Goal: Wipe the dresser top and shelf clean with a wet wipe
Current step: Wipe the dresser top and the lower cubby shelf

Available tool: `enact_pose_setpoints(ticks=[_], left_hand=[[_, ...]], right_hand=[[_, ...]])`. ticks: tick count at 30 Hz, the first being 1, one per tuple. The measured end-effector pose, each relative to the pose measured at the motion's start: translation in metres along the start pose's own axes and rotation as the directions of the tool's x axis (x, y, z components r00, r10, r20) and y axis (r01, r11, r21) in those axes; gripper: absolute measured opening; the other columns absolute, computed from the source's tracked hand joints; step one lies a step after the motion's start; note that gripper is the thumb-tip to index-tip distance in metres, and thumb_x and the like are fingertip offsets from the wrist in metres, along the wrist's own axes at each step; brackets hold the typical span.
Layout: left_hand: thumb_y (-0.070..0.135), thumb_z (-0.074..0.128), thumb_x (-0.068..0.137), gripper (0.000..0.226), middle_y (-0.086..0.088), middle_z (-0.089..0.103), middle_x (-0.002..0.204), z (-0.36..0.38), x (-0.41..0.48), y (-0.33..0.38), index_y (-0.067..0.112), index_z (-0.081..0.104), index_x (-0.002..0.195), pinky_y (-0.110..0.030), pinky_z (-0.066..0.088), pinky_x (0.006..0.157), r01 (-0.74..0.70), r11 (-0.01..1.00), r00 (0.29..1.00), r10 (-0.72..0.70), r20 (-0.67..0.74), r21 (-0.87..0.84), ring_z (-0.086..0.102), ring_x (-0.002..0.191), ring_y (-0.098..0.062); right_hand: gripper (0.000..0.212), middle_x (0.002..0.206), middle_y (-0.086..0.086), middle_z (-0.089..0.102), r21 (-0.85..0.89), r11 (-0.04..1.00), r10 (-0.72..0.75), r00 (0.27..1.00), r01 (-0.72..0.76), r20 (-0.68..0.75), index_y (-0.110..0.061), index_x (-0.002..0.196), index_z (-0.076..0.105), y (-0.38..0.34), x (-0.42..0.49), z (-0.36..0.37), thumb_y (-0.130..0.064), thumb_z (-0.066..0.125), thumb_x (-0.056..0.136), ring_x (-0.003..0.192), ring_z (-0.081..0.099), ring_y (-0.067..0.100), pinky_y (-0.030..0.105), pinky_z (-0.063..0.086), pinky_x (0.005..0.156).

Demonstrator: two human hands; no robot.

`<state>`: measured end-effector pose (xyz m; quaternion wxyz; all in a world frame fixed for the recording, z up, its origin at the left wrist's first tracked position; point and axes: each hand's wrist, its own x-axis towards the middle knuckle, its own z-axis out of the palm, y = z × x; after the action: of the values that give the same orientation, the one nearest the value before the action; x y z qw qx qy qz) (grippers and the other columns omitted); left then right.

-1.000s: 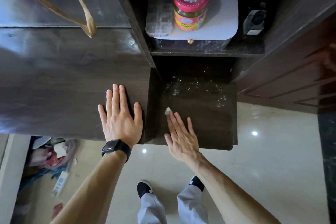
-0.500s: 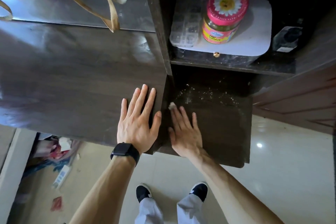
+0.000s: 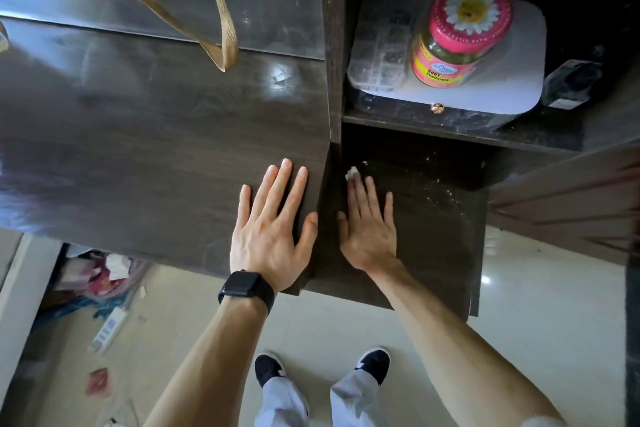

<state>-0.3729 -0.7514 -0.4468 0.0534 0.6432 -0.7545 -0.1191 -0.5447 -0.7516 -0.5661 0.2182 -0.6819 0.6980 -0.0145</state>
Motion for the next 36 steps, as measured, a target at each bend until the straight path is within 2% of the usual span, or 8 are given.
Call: enact_pose_setpoints(ticks=[6, 12, 17, 19, 22, 28, 33, 36], left_hand=[[0.051, 0.029, 0.098, 0.062, 0.007, 0.011, 0.165, 0.000, 0.000, -0.001, 0.032, 0.018, 0.156, -0.049, 0.009, 0.123, 0.007, 1.000, 1.000, -0.007, 0.006, 0.005, 0.002, 0.152, -0.012], [0.053, 0.025, 0.098, 0.063, 0.009, 0.006, 0.165, -0.003, 0.001, 0.000, 0.034, 0.013, 0.157, -0.046, 0.004, 0.123, 0.003, 1.000, 1.000, -0.004, 0.031, 0.022, -0.001, 0.152, -0.012], [0.049, 0.041, 0.091, 0.069, -0.006, 0.034, 0.155, -0.006, 0.017, 0.010, 0.023, 0.028, 0.153, -0.044, 0.023, 0.117, -0.011, 0.997, 0.999, 0.014, -0.034, 0.080, 0.027, 0.143, -0.025], [0.050, 0.040, 0.091, 0.072, -0.005, 0.023, 0.160, -0.002, 0.034, 0.016, 0.024, 0.020, 0.155, -0.046, 0.012, 0.120, 0.025, 0.999, 0.999, -0.024, -0.044, 0.038, 0.015, 0.148, -0.024], [0.051, 0.037, 0.094, 0.071, 0.001, 0.004, 0.165, 0.009, 0.046, 0.018, 0.031, 0.011, 0.157, -0.050, 0.000, 0.122, 0.070, 0.998, 0.996, -0.070, -0.061, 0.002, -0.003, 0.152, -0.019], [0.052, 0.039, 0.093, 0.072, 0.002, 0.005, 0.166, 0.012, 0.044, 0.015, 0.031, 0.011, 0.157, -0.050, 0.000, 0.122, 0.053, 0.999, 0.995, -0.054, -0.084, -0.008, -0.004, 0.152, -0.017], [0.049, 0.042, 0.093, 0.073, 0.001, 0.006, 0.166, 0.009, 0.044, 0.017, 0.030, 0.012, 0.157, -0.052, 0.003, 0.122, 0.062, 0.998, 0.996, -0.064, -0.068, -0.020, -0.002, 0.152, -0.018], [0.048, 0.044, 0.093, 0.074, 0.000, 0.007, 0.165, 0.006, 0.043, 0.021, 0.029, 0.013, 0.157, -0.053, 0.004, 0.121, 0.071, 0.997, 0.996, -0.072, -0.053, -0.028, -0.001, 0.152, -0.020]], right_hand=[[0.062, 0.162, -0.007, -0.026, -0.018, 0.987, 0.161, 0.987, -0.161, -0.004, -0.020, 0.155, -0.016, 0.000, 0.057, -0.008, -0.042, 0.009, 0.103, 0.146, -0.030, 0.012, 0.048, -0.015, 0.121], [0.070, 0.163, 0.002, -0.025, 0.119, 0.876, 0.478, 0.876, -0.468, -0.073, -0.012, 0.155, -0.015, 0.027, -0.002, -0.006, -0.050, 0.006, 0.101, 0.148, -0.027, 0.017, 0.052, -0.010, 0.122], [0.068, 0.162, 0.000, -0.028, -0.019, 0.982, 0.186, 0.981, -0.187, -0.055, -0.015, 0.155, -0.018, 0.011, -0.018, 0.005, -0.048, 0.008, 0.102, 0.147, -0.029, 0.015, 0.049, -0.010, 0.122], [0.066, 0.161, -0.002, -0.030, -0.021, 0.995, 0.098, 0.994, -0.100, -0.055, -0.017, 0.154, -0.019, 0.013, 0.017, -0.002, -0.047, 0.008, 0.102, 0.146, -0.030, 0.013, 0.048, -0.011, 0.122], [0.066, 0.163, 0.001, -0.025, -0.077, 0.986, 0.144, 0.988, -0.148, -0.059, -0.015, 0.155, -0.015, 0.026, 0.067, -0.016, -0.047, 0.007, 0.102, 0.147, -0.028, 0.015, 0.046, -0.015, 0.121], [0.077, 0.164, 0.012, -0.016, 0.116, 0.800, 0.600, 0.785, -0.589, -0.155, -0.004, 0.155, -0.007, 0.063, 0.078, -0.033, -0.054, 0.008, 0.099, 0.151, -0.019, 0.024, 0.046, -0.008, 0.123], [0.082, 0.164, 0.014, -0.016, 0.329, 0.641, 0.762, 0.626, -0.694, -0.165, -0.002, 0.154, -0.011, 0.047, 0.009, -0.007, -0.057, 0.014, 0.098, 0.152, -0.016, 0.025, 0.046, -0.006, 0.123], [0.084, 0.164, 0.015, -0.016, 0.323, 0.619, 0.780, 0.608, -0.716, -0.148, -0.003, 0.154, -0.014, 0.034, -0.040, 0.011, -0.060, 0.012, 0.098, 0.152, -0.014, 0.026, 0.049, -0.002, 0.124]])
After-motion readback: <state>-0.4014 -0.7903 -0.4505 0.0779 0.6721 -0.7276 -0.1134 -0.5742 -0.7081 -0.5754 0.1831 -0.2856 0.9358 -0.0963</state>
